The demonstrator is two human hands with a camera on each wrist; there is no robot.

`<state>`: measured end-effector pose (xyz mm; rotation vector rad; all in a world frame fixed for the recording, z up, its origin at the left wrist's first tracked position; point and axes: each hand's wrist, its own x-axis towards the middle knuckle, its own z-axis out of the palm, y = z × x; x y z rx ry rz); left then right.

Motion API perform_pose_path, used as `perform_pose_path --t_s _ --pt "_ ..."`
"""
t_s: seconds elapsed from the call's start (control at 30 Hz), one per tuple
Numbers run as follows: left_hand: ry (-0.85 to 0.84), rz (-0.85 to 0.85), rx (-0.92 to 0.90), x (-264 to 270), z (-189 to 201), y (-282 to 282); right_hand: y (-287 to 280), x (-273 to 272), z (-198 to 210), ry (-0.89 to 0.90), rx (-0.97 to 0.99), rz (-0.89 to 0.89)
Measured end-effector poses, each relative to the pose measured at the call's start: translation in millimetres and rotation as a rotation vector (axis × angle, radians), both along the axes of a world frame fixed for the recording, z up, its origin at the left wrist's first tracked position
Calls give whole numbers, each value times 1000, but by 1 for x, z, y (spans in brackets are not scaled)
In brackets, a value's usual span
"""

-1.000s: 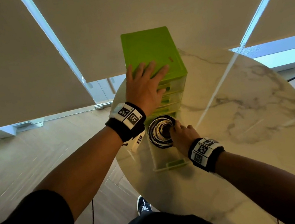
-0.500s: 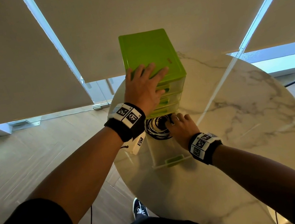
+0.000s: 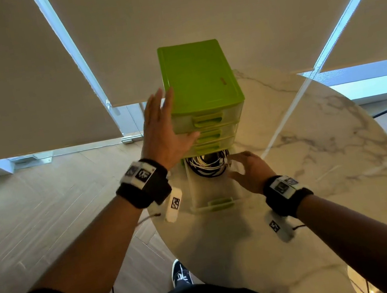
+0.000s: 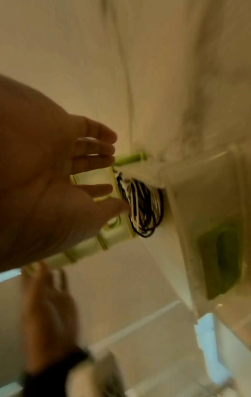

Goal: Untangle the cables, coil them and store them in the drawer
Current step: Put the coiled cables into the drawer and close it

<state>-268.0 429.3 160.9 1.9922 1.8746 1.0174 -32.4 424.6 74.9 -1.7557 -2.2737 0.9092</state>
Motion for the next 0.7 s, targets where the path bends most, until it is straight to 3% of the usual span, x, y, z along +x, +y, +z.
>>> perform_pose_path --t_s 0.07,0.13,0.23,0.37,0.53,0.63,0.7 --pt "-242 34 -160 -4 -28 -20 -7 22 -8 20 -278 -58" --pt "-404 -67 -443 -3 -55 -37 -15 31 -16 44 -537 -3" --pt "-401 -170 -722 -3 -89 -46 -19 30 -26 30 -536 68" --pt "-391 -204 -780 -4 -106 -43 -19 22 -31 45 -456 -9" --pt "-184 -324 -832 -4 -105 -47 -24 19 -35 14 -399 -5" --pt "-101 -346 -870 -9 -107 -41 -17 20 -28 103 -526 0" --pt "-186 -281 -826 -14 -107 -33 -4 22 -16 246 -609 -91"
